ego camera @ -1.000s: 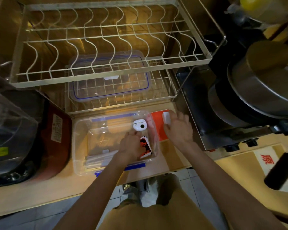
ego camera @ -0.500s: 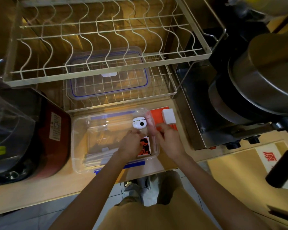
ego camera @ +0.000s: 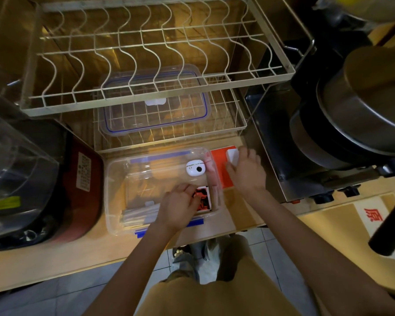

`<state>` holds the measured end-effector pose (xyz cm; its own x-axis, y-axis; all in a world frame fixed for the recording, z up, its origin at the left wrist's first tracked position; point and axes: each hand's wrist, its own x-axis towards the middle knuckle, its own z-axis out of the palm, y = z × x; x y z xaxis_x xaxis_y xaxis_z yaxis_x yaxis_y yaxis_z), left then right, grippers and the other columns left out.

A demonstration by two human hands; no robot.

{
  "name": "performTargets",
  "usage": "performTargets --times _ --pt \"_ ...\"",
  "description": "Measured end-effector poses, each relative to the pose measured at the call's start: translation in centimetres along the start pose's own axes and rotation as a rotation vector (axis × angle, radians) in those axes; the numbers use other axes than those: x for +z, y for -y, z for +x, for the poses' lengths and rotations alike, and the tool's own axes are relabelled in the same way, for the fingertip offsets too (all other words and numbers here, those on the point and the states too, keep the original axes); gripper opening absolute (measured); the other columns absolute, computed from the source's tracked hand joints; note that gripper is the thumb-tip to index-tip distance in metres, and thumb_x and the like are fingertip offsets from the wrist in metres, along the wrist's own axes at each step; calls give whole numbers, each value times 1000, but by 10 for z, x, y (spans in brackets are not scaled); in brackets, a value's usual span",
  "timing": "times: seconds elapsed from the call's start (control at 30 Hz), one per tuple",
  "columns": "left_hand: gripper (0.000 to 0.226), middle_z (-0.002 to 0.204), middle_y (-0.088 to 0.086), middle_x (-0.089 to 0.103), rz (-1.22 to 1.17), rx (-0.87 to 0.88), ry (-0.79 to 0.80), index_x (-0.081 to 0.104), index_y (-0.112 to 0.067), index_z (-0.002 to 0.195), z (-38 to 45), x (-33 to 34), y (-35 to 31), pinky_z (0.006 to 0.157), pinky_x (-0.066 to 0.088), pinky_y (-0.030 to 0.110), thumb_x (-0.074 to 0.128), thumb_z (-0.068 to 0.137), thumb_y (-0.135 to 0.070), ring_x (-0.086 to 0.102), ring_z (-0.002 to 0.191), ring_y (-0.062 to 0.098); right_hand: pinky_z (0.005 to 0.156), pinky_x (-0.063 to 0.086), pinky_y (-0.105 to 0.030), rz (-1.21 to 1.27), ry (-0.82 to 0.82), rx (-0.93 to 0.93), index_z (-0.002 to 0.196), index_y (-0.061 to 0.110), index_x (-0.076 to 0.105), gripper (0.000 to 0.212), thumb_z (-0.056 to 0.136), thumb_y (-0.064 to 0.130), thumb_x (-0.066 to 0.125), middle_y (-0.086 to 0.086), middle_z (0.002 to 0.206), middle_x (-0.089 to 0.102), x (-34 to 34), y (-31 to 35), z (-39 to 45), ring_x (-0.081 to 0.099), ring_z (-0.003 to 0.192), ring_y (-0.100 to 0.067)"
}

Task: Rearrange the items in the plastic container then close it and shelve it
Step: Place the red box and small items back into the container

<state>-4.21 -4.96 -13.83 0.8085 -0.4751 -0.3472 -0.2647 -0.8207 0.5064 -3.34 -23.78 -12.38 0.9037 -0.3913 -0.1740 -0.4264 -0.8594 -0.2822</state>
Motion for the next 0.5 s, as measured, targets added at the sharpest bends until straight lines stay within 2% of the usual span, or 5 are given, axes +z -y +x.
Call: performTargets --times 0.07,0.13,0.23,0.33,0.5 --pt "42 132 2 54 20 -23 -19 51 -17 127 -11 -3 5 100 39 37 33 94 -34 47 120 22 93 50 -44 22 40 16 135 11 34 50 93 32 51 -16 131 50 4 -2 1 50 119 -31" --pt "63 131 3 55 47 -27 -54 54 -16 125 -23 -7 10 100 35 36 16 84 -47 46 122 22 93 50 -45 114 -11 17 136 13 33 49 93 30 51 -15 129 53 0 0 -2 54 116 -30" --pt "83 134 1 53 91 -62 -80 52 -19 126 -34 -9 20 102 31 34 0 72 -52 43 126 19 86 55 -43 424 -126 -43 135 17 35 51 91 34 55 -9 123 59 -13 16 -19 61 106 -24" --pt "81 134 -1 54 137 -89 -78 52 -21 126 -37 -7 25 102 31 33 -2 73 -51 43 126 17 78 57 -44 606 -69 -128 128 20 40 53 84 38 64 -7 116 64 -16 46 -42 65 98 -23" --pt "51 123 1 60 144 -135 -32 57 -21 114 -35 -5 23 92 37 35 18 89 -41 49 116 20 82 53 -40 414 104 -108 114 10 51 43 82 37 62 -14 109 66 24 84 -47 62 103 -30"
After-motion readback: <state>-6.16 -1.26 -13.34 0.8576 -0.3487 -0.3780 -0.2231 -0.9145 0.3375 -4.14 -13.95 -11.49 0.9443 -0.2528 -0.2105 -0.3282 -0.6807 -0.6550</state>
